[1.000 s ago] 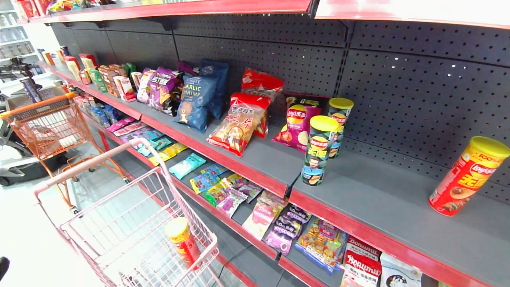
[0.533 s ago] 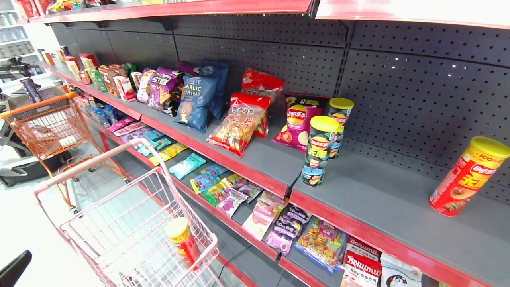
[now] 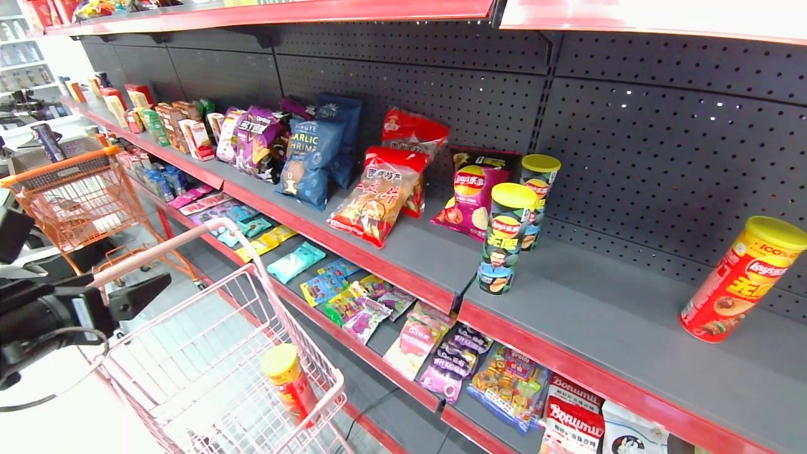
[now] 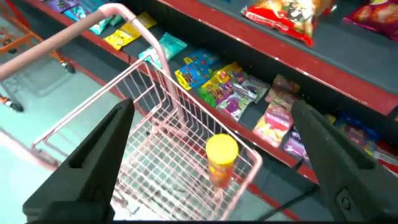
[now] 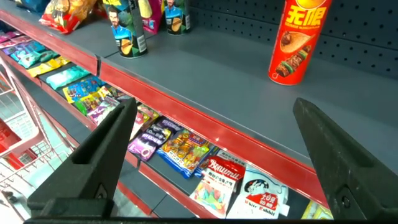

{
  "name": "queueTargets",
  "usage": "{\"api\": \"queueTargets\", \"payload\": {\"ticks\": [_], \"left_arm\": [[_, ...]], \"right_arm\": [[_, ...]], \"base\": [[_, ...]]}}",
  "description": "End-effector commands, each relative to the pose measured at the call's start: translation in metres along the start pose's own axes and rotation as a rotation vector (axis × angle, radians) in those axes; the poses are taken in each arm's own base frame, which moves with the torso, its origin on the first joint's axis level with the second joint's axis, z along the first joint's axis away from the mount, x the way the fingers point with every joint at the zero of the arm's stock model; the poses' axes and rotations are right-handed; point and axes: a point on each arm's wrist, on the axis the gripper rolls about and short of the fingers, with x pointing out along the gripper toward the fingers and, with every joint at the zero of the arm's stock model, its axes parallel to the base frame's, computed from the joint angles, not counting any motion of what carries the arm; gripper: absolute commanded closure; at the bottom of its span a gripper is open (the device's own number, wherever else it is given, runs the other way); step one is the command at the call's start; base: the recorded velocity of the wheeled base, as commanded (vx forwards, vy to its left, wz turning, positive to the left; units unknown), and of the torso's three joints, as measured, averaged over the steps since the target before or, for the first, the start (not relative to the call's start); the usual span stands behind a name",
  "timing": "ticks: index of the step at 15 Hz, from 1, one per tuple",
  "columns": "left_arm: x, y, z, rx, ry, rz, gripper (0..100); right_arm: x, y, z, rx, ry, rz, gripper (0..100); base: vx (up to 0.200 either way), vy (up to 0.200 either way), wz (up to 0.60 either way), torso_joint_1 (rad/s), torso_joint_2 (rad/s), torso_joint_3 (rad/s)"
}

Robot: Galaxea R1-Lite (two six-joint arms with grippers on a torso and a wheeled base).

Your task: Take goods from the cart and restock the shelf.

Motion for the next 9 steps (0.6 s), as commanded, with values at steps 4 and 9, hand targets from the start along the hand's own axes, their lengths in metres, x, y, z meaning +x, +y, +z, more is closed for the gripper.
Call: {"api": "queueTargets", "payload": {"ticks": [4, 9], "left_arm": [[0.090, 0.018, -0.074, 0.011, 0.096, -0.051, 0], [0.088, 0.013, -0.100, 0.017, 0.203, -0.154, 0]], "right_arm": [[0.000, 0.000, 0.000, -0.002, 0.001, 0.005, 0], [0.000, 0.000, 0.000, -0.002, 0.001, 0.005, 0]], "base": [[0.000, 0.000, 0.00, -0.051, 0.11, 0.065], [0.000, 0.000, 0.00, -0.089, 0.21, 0.111]]}}
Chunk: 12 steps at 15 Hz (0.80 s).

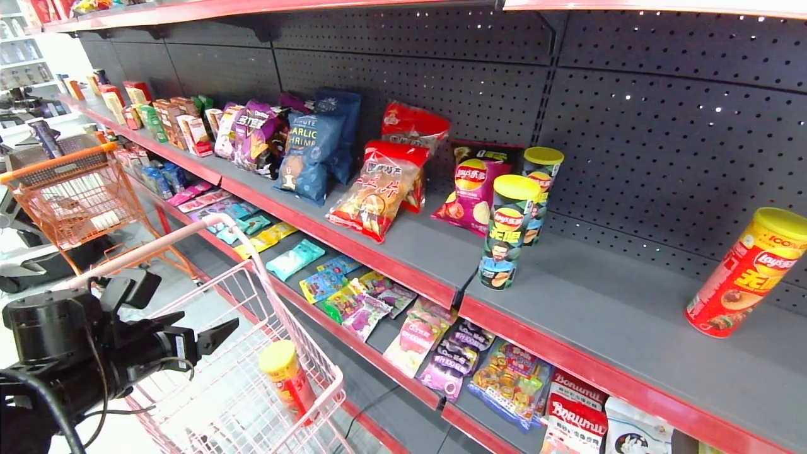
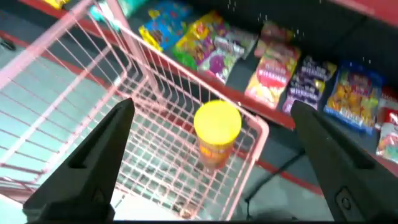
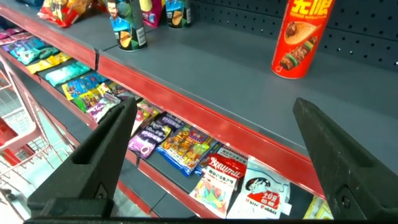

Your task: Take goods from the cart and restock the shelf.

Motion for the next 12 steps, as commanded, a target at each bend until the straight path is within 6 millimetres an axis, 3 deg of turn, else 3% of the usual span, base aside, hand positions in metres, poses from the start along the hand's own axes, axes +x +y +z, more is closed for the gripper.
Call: {"api": "queueTargets", "payload": {"ticks": [1, 7, 12], "left_arm": [[0.005, 0.002, -0.012, -0.022, 0.059, -0.005, 0], [0.015, 0.011, -0.030, -0.026, 0.110, 0.000, 0], [0.018, 0.010, -0.059, 0.034, 0.145, -0.055, 0]], "right_arm": [[0.000, 0.000, 0.000, 0.000, 0.002, 0.000, 0], [0.000, 0.000, 0.000, 0.001, 0.002, 0.000, 0], [0.000, 0.000, 0.000, 0.000, 0.002, 0.000, 0]], "base": [[0.000, 0.000, 0.00, -0.105, 0.22, 0.115], [0.000, 0.000, 0.00, -0.130, 0.30, 0.164], [0.000, 0.000, 0.00, -0.147, 0.34, 0.192]]}}
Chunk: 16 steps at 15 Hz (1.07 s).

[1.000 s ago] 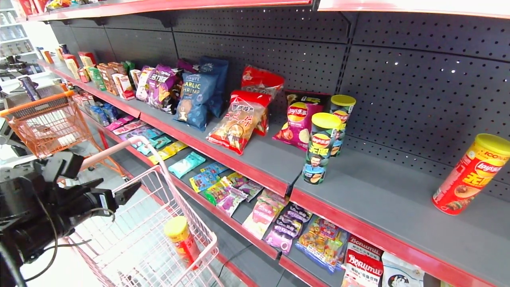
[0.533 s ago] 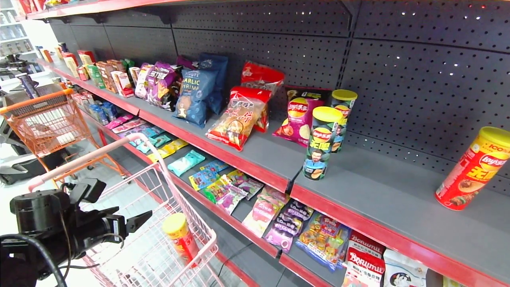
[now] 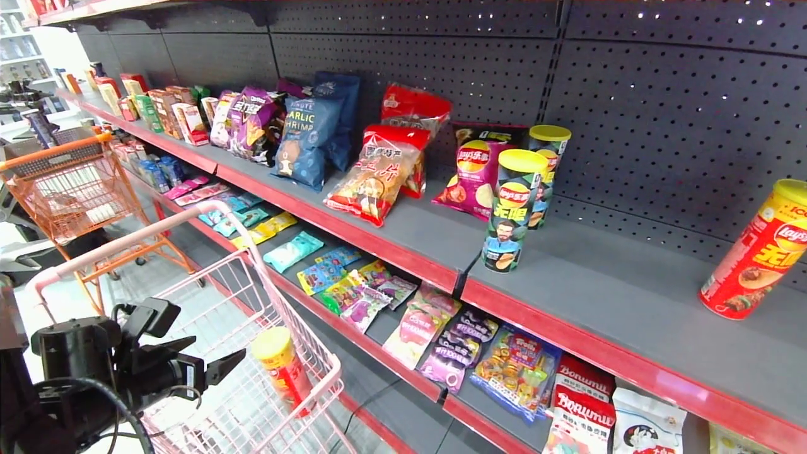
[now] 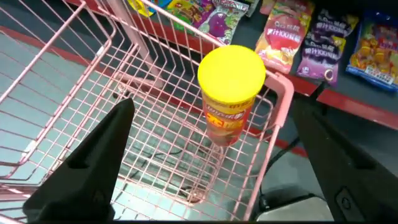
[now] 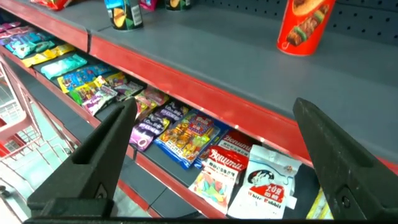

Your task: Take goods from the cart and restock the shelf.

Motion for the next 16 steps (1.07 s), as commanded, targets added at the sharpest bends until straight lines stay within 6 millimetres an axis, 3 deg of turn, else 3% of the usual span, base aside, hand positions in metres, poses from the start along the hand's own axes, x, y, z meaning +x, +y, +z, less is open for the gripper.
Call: {"api": "queueTargets", "payload": {"ticks": [1, 8, 16], "left_arm": [[0.004, -0.001, -0.021, -0.020, 0.060, -0.013, 0], [0.009, 0.000, -0.024, -0.020, 0.059, -0.025, 0], [0.033, 0.006, -0.028, -0.005, 0.048, -0.056, 0]], "right_arm": [[0.000, 0.000, 0.000, -0.001, 0.001, 0.002, 0], [0.000, 0.000, 0.000, -0.001, 0.001, 0.002, 0], [0.000, 0.000, 0.000, -0.001, 0.001, 0.002, 0]], "base": [[0.000, 0.000, 0.00, -0.149, 0.34, 0.193], [0.000, 0.000, 0.00, -0.144, 0.35, 0.197], [0.000, 0.000, 0.00, -0.007, 0.02, 0.012]]}}
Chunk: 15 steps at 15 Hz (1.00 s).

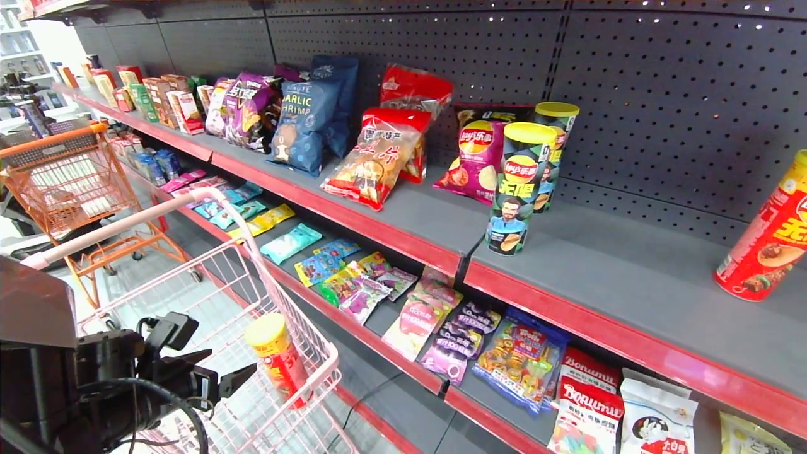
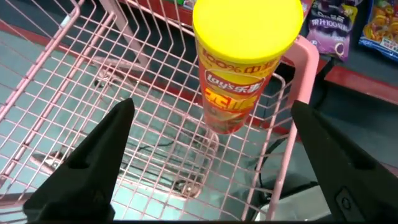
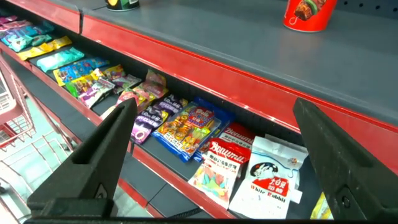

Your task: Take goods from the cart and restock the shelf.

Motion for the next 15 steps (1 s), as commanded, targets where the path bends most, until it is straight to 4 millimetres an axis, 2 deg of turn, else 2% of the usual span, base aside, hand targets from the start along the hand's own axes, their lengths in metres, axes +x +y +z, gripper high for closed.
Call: {"api": "queueTargets", "payload": {"ticks": [1, 5, 8, 15], "left_arm": [[0.012, 0.003, -0.004, -0.002, 0.007, -0.006, 0], [0.028, 0.003, -0.008, 0.009, 0.015, -0.031, 0], [0.037, -0.009, -0.012, 0.022, 0.038, -0.072, 0], [0.059, 0.001, -0.002, 0.056, -0.036, -0.064, 0]], "right_arm": [[0.000, 0.000, 0.000, -0.001, 0.001, 0.001, 0], [0.000, 0.000, 0.000, -0.001, 0.001, 0.001, 0], [0.000, 0.000, 0.000, -0.006, 0.001, 0.001, 0], [0.000, 0.000, 0.000, -0.006, 0.001, 0.001, 0]], "base": [[0.000, 0.000, 0.00, 0.000, 0.00, 0.000], [0.000, 0.000, 0.00, 0.000, 0.00, 0.000], [0.000, 0.000, 0.00, 0.000, 0.00, 0.000], [0.000, 0.000, 0.00, 0.000, 0.00, 0.000]]}}
